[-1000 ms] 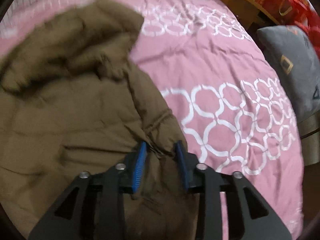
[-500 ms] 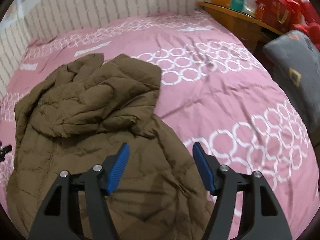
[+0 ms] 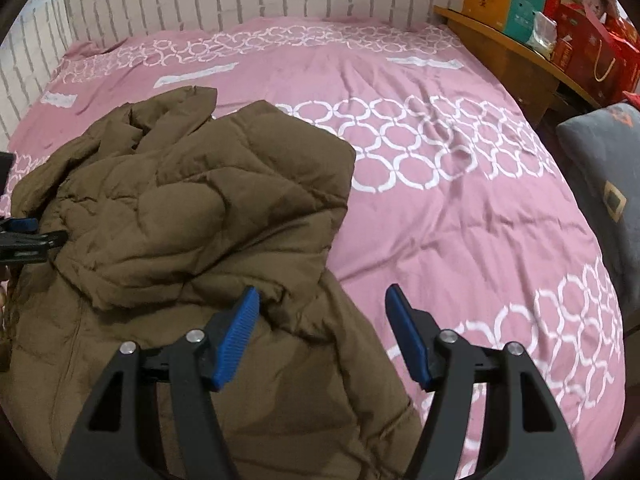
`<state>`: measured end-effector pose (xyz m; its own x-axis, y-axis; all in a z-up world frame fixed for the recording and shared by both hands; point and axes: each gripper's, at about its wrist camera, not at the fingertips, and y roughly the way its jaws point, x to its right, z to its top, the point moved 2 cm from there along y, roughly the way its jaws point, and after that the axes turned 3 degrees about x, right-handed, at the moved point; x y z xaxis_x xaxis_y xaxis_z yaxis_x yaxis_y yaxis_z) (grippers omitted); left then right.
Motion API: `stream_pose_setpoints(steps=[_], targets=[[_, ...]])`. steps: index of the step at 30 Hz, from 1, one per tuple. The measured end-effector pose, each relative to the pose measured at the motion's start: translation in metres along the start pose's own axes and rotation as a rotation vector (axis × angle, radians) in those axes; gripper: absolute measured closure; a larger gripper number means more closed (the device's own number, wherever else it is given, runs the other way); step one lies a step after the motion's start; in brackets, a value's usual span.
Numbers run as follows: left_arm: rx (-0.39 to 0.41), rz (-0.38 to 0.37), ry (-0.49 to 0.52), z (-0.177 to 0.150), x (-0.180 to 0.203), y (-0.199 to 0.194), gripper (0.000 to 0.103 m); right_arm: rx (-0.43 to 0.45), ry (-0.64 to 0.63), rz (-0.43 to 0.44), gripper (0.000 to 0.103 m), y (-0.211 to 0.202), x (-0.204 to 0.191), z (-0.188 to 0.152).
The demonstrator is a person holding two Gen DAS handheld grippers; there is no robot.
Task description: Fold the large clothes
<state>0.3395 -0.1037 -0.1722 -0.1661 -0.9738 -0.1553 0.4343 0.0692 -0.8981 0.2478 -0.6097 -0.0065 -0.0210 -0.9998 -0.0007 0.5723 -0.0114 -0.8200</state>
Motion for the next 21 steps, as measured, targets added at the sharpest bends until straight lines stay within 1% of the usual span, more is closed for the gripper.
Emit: stream_pose_setpoints(steps=[1, 2, 3, 4, 5, 7, 11, 12, 16, 17, 18, 20, 21], targets=[[-0.012, -0.003, -0.007, 0.001, 0.0, 0.007, 0.011, -0.004, -0.011, 0.001, 0.037, 0.002, -0.001, 0.003], [-0.017, -0.014, -0.019, 0.002, -0.001, 0.013, 0.021, -0.005, -0.018, 0.003, 0.037, 0.003, -0.003, 0.005], [-0.016, -0.014, -0.027, 0.003, -0.002, 0.015, 0.032, -0.005, -0.024, 0.009, 0.037, 0.004, -0.004, 0.007], [-0.014, -0.003, -0.026, 0.004, -0.003, 0.017, 0.053, -0.008, -0.03, 0.016, 0.037, 0.005, -0.005, 0.01], [-0.006, 0.032, -0.019, 0.003, -0.005, 0.016, 0.063, -0.009, -0.036, 0.019, 0.037, 0.005, -0.007, 0.012], [0.017, 0.072, -0.01, -0.002, -0.015, 0.01, 0.066, -0.007, -0.055, 0.018, 0.037, 0.007, -0.011, 0.017], [0.017, 0.17, 0.005, -0.025, -0.046, 0.002, 0.066, -0.034, -0.086, 0.037, 0.037, 0.018, -0.025, 0.026], [0.012, 0.174, 0.006, -0.028, -0.05, 0.003, 0.065, -0.047, -0.091, 0.045, 0.037, 0.023, -0.03, 0.027], [0.014, 0.137, -0.009, -0.037, -0.06, -0.006, 0.06, -0.07, -0.107, 0.054, 0.037, 0.035, -0.046, 0.028], [0.014, 0.125, -0.018, -0.032, -0.057, -0.001, 0.056, -0.073, -0.102, 0.065, 0.036, 0.036, -0.05, 0.027], [0.016, 0.103, -0.036, -0.034, -0.057, -0.004, 0.053, -0.075, -0.096, 0.079, 0.034, 0.036, -0.053, 0.026], [0.033, 0.039, -0.042, -0.043, -0.056, -0.011, 0.026, -0.076, -0.093, 0.091, 0.021, 0.035, -0.058, 0.023], [0.05, 0.025, -0.041, -0.047, -0.054, -0.017, 0.019, -0.076, -0.096, 0.092, 0.02, 0.033, -0.06, 0.023]])
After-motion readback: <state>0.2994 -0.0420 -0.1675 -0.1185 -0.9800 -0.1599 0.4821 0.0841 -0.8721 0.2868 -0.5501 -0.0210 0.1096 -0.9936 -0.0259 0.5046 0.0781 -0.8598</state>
